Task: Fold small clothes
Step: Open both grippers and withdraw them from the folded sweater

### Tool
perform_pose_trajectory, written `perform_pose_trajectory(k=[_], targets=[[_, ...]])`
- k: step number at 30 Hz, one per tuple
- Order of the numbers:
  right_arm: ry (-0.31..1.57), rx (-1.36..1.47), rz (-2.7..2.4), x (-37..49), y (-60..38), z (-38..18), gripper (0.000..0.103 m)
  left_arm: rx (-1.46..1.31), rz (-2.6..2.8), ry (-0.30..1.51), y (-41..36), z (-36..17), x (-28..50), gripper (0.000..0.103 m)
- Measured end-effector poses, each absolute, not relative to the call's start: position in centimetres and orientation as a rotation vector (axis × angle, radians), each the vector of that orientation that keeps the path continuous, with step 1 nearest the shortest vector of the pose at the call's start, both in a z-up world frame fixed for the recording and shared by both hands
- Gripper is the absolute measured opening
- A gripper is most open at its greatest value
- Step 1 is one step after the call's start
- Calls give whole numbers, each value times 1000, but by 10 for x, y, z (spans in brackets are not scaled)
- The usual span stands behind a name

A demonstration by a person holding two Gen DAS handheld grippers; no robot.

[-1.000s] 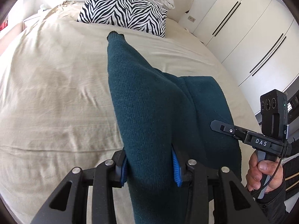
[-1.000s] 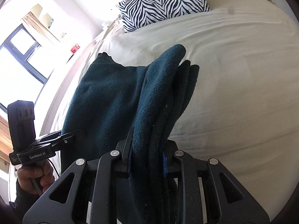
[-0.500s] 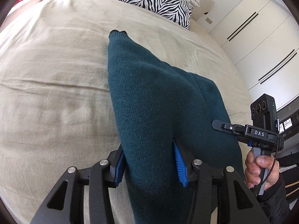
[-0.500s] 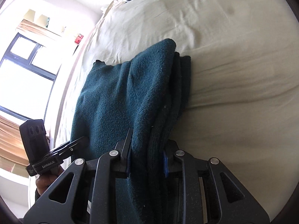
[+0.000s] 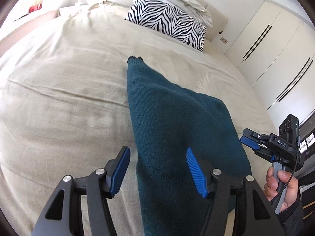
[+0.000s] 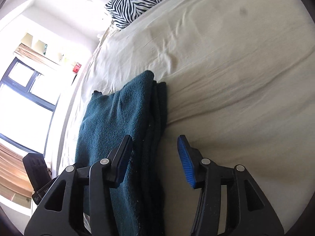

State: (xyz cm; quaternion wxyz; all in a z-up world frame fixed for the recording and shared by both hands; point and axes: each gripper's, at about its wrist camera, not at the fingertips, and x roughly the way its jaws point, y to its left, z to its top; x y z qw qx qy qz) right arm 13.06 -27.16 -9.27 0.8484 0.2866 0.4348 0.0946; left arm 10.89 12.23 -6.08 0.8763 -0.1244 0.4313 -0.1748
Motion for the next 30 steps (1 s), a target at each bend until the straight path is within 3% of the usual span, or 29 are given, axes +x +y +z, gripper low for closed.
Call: perform_pose_trajectory(k=[1,4,7,9,11,14,21,30], targets=[[874,548,168,120,-271,-79,47,-223,-347,848,121,-49,99,82],[735,389,93,84,-263,-36,56,-93,-260,661,113,-11,64,103],[567,290,41,45,-253,5,73,3,-209,490,104,26,29,103],[445,263,9,18,-248,31,94,53,-178,414,97,48,12,103],[306,234,-42,-7,-243,57,103,109,-147,337,90,68,-3,103],[204,154,-100,-35,-233,96,103,159,-72,240,82,98,-19,103],[125,143,-53,-80,-225,159,103,110,-25,242,89,125,-39,103],[348,143,-29,-69,-198,121,103,74,-23,523,87,75,-24,103]])
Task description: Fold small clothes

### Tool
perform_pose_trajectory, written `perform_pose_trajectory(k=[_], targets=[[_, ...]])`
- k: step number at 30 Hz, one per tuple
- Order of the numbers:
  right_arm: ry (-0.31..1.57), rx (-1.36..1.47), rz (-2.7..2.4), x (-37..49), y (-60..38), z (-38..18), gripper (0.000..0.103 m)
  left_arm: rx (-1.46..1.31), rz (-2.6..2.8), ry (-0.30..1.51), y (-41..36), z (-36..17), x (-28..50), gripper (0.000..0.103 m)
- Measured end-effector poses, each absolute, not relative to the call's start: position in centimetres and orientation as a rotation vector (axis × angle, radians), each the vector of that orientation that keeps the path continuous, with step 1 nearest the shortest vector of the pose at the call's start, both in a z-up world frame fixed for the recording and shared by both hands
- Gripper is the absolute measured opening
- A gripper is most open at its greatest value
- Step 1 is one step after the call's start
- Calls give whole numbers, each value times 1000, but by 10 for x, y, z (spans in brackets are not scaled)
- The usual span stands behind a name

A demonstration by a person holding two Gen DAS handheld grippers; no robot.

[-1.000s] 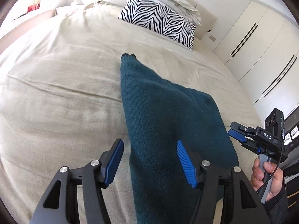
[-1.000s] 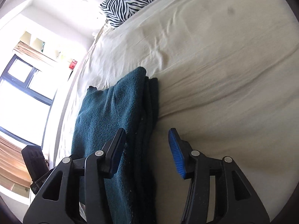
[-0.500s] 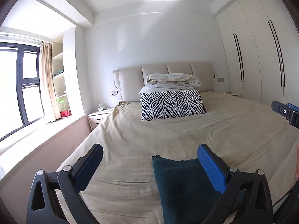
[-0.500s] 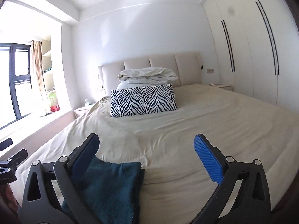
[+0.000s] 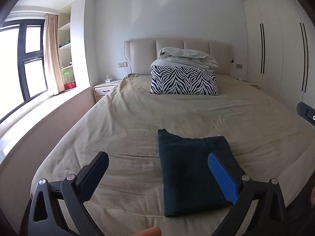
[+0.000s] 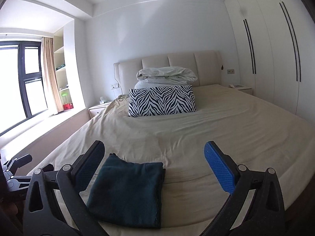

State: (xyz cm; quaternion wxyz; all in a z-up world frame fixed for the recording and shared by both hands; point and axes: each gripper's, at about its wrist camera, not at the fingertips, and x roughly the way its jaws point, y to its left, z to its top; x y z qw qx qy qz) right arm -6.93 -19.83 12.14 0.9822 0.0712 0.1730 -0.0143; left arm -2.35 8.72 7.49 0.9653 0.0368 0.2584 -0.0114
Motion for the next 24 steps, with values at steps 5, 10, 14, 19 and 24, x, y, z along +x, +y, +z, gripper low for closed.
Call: perform_pose_trajectory(k=[5,10,14,19,24], targets=[[554,99,-64,-42,-181,63,103,40,-26,681,88,34,-14,103],[710,98,-62,-24,-172,16,103,2,-33,782,95,5,-2,103],[760,97,-86,-17,-169,-4,103,11,-21,823,96,-11,2,103],[804,96,-99,-8,-167,-23,103,16,-16,842,98,-22,3,103],[838,93,-97,-8,-166,-29,103,12,-14,854,101,-26,4,103]])
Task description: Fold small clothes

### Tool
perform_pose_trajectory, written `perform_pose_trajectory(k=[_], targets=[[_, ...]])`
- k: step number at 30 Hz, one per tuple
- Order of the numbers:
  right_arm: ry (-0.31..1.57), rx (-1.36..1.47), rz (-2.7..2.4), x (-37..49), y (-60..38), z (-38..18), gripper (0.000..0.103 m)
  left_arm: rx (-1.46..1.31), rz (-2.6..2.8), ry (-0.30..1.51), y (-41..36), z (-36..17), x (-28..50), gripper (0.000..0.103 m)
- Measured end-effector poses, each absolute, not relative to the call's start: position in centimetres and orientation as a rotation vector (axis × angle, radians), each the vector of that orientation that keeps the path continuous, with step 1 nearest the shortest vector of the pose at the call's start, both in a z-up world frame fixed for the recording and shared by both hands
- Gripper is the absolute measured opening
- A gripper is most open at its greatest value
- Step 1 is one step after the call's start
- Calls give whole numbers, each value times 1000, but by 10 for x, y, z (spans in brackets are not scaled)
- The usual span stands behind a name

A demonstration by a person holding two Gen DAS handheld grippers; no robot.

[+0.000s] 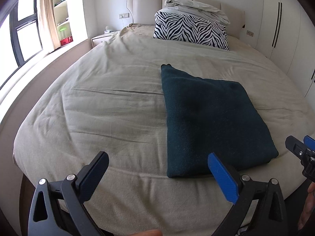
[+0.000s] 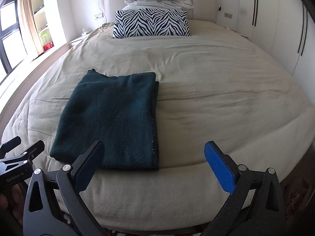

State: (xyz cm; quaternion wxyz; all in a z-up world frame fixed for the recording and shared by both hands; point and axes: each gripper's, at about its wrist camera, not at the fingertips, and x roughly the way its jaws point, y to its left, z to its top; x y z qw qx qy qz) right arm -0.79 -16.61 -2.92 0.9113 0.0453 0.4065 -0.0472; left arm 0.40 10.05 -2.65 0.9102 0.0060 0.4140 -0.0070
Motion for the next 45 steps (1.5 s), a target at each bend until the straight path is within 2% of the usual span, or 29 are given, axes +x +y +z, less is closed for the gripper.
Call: perform_pose_trajectory(k=[45], targets=[[919,108,-73,-2,-151,-49,103,-14,-14,874,104,-36,1,103]])
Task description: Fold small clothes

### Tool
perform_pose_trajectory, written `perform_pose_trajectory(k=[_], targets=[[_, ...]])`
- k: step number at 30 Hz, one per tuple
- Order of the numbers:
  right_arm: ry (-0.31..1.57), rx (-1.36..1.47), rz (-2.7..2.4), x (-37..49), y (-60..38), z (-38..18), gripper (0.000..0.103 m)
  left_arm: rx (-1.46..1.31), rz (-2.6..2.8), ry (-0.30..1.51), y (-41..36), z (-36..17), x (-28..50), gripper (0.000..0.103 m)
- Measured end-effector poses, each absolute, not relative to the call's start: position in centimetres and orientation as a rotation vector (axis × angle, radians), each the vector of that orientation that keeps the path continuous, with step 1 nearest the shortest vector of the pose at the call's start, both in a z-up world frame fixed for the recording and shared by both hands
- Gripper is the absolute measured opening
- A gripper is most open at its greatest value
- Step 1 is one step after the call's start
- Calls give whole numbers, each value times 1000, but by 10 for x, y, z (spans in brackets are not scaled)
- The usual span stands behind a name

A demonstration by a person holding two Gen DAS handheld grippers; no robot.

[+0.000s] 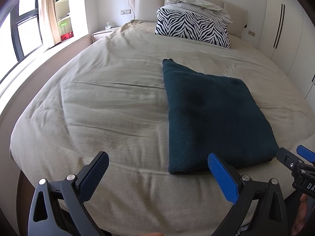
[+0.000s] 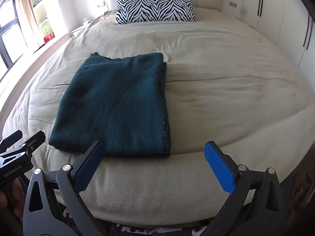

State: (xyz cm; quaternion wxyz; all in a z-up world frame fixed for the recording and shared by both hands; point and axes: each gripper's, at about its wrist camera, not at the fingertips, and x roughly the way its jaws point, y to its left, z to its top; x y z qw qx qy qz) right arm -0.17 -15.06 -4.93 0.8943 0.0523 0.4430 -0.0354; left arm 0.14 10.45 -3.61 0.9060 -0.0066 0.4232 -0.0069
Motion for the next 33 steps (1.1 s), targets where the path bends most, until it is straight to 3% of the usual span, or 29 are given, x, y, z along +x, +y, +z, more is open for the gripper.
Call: perform_pose_trajectory(k=[33], targets=[[938,126,-79,-2,-151,-56,103,-14,-14,883,106,-39,1,103]])
